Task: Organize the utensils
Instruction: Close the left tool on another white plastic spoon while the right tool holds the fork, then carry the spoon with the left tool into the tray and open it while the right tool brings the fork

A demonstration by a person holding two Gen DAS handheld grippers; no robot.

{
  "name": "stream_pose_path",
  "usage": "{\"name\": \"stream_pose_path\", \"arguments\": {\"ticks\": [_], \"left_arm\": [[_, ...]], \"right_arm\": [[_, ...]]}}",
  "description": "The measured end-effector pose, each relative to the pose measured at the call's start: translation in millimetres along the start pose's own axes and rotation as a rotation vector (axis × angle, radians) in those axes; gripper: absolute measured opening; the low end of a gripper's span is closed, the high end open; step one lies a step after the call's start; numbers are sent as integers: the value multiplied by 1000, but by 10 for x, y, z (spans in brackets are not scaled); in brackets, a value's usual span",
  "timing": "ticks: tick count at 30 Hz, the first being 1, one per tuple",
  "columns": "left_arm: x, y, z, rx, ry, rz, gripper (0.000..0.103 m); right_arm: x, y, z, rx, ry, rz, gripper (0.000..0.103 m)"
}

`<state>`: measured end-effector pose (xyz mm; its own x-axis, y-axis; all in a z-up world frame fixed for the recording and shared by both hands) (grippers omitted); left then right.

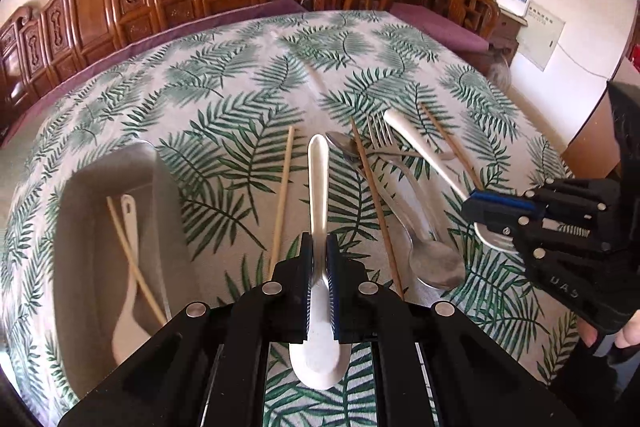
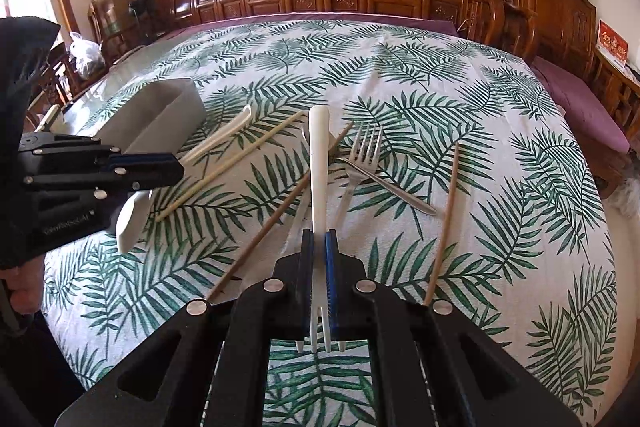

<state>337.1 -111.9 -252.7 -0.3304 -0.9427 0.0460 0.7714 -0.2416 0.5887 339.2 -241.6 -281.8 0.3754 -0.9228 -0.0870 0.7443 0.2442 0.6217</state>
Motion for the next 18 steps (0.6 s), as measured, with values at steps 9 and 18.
{"name": "stream_pose_path", "arguments": {"ticks": [9,18], "left_arm": [[-132,53,302,51,-4,24,6],[-406,60,494,82,16,67,6]], "right_arm": [[-152,51,157,39,14,8,7],[-328,104,282,63,28,25,7]]}}
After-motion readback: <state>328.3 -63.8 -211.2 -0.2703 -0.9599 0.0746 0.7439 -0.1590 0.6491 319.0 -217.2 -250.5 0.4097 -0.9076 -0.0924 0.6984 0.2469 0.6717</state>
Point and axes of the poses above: each gripper's, at about its wrist camera, not at the fingertips, and z roughly against the way its jaws point, x to its right, y to its top, the point moved 7 cm from there along -z, roughly the way its jaws point
